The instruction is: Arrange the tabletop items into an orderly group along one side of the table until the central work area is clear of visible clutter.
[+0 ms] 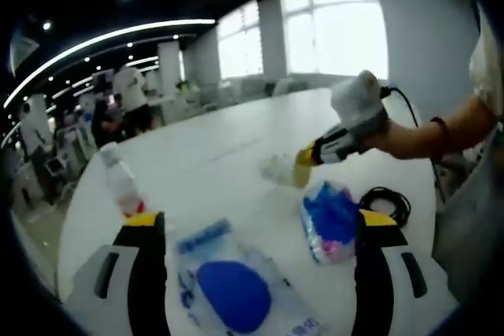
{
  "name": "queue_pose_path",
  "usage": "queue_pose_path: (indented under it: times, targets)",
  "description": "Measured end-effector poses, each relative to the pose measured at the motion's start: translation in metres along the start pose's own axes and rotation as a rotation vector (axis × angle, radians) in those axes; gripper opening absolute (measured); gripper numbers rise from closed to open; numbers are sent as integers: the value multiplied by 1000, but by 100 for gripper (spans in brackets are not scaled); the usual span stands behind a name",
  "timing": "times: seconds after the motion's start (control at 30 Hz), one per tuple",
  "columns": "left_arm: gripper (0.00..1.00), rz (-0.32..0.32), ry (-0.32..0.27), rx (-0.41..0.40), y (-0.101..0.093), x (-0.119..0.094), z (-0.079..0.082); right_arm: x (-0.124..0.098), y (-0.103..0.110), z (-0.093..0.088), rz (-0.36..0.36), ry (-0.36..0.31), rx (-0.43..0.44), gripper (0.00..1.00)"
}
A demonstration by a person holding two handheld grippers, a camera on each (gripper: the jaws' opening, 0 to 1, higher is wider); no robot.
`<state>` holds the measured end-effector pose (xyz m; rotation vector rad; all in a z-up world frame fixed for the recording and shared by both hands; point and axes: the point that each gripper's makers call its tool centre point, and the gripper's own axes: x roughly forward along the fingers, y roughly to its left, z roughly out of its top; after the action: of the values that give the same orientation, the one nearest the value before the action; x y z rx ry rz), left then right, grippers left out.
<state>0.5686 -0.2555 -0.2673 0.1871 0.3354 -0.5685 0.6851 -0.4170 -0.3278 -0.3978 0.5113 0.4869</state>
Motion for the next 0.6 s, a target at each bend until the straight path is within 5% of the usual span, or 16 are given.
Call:
queue_pose_path:
  times: [0.6]
  targets:
    - [96,-112,-49,81,-31,-2,11,-47,33,7,167,99,83,2]
